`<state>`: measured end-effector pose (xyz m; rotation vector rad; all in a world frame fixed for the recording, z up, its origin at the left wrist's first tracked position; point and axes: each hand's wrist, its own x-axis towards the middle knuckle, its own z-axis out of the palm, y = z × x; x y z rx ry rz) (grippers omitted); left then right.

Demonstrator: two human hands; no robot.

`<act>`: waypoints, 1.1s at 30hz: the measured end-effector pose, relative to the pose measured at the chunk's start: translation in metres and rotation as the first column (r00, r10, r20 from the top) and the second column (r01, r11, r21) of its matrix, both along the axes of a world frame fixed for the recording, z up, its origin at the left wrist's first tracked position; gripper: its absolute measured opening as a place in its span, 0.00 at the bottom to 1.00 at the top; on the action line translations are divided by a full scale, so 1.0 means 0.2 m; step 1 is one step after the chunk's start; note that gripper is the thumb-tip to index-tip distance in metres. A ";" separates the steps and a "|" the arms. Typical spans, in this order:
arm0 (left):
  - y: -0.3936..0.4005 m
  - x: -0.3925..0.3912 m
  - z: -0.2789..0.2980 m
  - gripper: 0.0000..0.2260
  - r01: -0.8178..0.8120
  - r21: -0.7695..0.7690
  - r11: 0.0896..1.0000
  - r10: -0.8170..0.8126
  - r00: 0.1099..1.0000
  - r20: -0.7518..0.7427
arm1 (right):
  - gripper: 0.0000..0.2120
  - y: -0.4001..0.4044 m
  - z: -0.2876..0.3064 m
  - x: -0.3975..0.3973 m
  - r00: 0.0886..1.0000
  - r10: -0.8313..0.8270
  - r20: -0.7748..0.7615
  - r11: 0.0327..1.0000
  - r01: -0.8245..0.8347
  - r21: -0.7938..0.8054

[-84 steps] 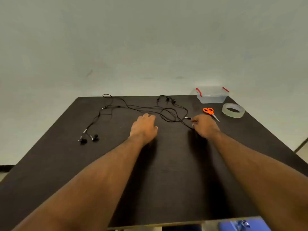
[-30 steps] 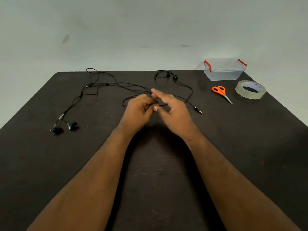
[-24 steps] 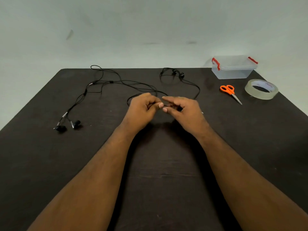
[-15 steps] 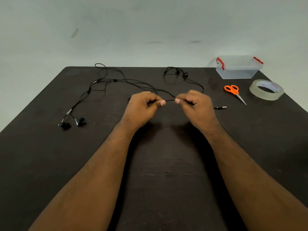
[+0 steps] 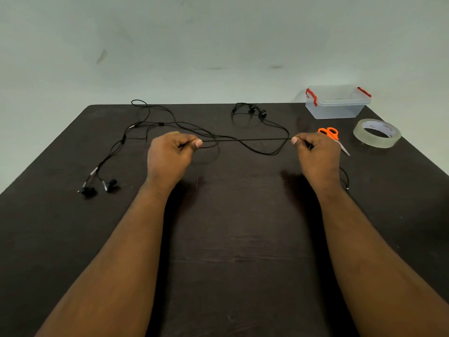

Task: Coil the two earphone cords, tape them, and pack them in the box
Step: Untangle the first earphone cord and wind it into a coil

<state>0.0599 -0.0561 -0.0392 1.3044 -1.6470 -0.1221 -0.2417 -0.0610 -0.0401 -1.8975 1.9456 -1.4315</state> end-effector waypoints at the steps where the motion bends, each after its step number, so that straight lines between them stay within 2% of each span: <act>1: 0.00 -0.02 0.00 0.07 -0.005 0.002 1.000 0.005 1.000 0.014 | 0.11 -0.01 -0.01 0.00 1.000 -0.010 -0.020 0.999 0.010 0.035; 3: 0.01 -0.06 0.00 0.07 0.002 0.006 1.000 -0.002 0.999 0.036 | 0.23 0.00 -0.01 0.05 0.986 -0.018 -0.168 0.999 0.025 0.043; 5: 0.02 -0.10 0.01 0.07 0.042 0.009 0.999 -0.043 0.998 0.056 | 0.30 0.02 0.00 0.17 0.955 0.110 -0.276 0.992 -0.122 -0.028; 8: 0.02 -0.18 0.01 0.08 0.159 0.017 0.987 -0.160 0.984 0.076 | 0.28 0.08 -0.01 0.36 0.862 0.449 -0.237 0.889 -0.457 0.023; 11: 0.03 -0.25 -0.02 0.09 0.252 0.050 0.966 -0.255 0.963 0.087 | 0.21 0.10 -0.03 0.41 0.833 0.552 -0.050 0.833 -0.553 -0.014; 13: 0.03 -0.26 -0.03 0.07 0.297 0.082 0.951 -0.301 0.953 0.036 | 0.15 0.10 -0.04 0.38 0.837 0.544 0.054 0.839 -0.542 -0.048; 16: 0.04 -0.26 -0.02 0.06 0.333 0.130 0.934 -0.334 0.942 -0.010 | 0.09 0.07 -0.04 0.36 0.846 0.533 0.016 0.844 -0.530 -0.083; 20: 0.04 -0.24 0.01 0.04 0.319 0.151 0.936 -0.326 0.945 0.025 | 0.05 0.06 -0.02 0.33 0.868 0.494 0.047 0.867 -0.489 -0.097; 24: 0.04 -0.13 0.04 0.05 0.211 0.135 0.968 -0.209 0.977 -0.029 | 0.06 0.05 0.02 0.22 0.915 0.350 0.203 0.936 -0.333 -0.113; 26: 0.02 -0.06 0.04 0.05 0.121 0.075 0.990 -0.117 0.991 -0.060 | 0.07 0.04 0.05 0.16 0.925 0.276 0.263 0.960 -0.253 -0.116; 29: 0.01 0.05 0.05 0.05 0.006 0.001 1.000 -0.006 0.995 -0.096 | 0.06 0.04 0.07 0.07 0.939 0.181 0.294 0.982 -0.157 -0.103; 33: 0.01 0.07 0.05 0.06 -0.029 -0.044 0.999 0.027 0.998 -0.063 | 0.05 0.03 0.06 0.02 0.950 0.101 0.295 0.994 -0.083 -0.072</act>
